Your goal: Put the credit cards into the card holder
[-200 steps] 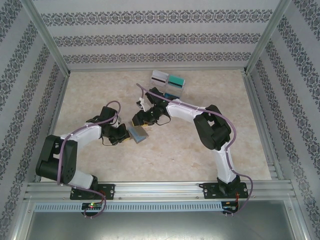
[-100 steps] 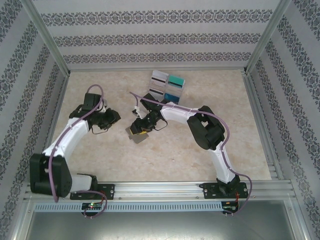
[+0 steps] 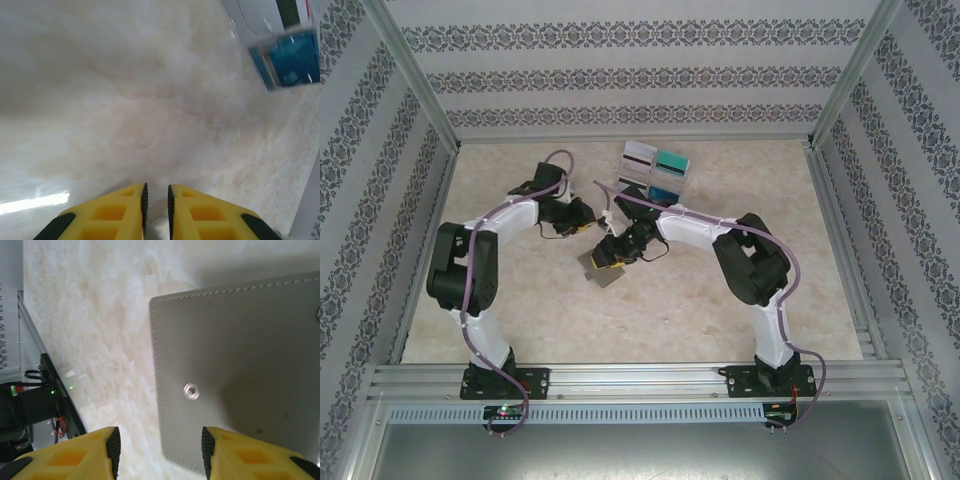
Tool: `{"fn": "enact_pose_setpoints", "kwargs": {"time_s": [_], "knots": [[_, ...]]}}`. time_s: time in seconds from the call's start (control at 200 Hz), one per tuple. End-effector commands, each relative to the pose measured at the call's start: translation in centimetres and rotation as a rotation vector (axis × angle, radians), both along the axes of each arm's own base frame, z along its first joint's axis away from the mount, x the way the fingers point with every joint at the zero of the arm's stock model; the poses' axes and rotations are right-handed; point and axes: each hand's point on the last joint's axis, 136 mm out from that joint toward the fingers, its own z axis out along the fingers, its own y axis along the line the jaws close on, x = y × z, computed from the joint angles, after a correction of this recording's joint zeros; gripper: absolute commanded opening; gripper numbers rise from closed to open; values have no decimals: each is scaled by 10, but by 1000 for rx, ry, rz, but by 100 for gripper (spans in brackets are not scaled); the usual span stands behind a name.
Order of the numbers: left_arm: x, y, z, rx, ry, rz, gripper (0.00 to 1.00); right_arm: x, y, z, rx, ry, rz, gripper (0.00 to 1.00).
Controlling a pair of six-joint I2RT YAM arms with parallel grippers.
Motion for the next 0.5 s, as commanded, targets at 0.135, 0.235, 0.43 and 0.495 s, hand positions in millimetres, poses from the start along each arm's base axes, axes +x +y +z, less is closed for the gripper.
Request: {"fn": "enact_pose_setpoints", "kwargs": {"time_s": [0.135, 0.235, 0.43, 0.495], "knots": [[3, -34, -15, -25, 4, -120, 21, -41, 12, 26, 60, 20, 66, 49], [0, -36, -29, -28, 32, -132, 20, -55, 25, 12, 61, 63, 100, 49], [-11, -25, -46, 15, 66, -129, 19, -58, 31, -20, 22, 71, 99, 49], [-15, -18, -50, 29, 74, -111, 19, -55, 27, -31, -9, 47, 83, 49]]}}
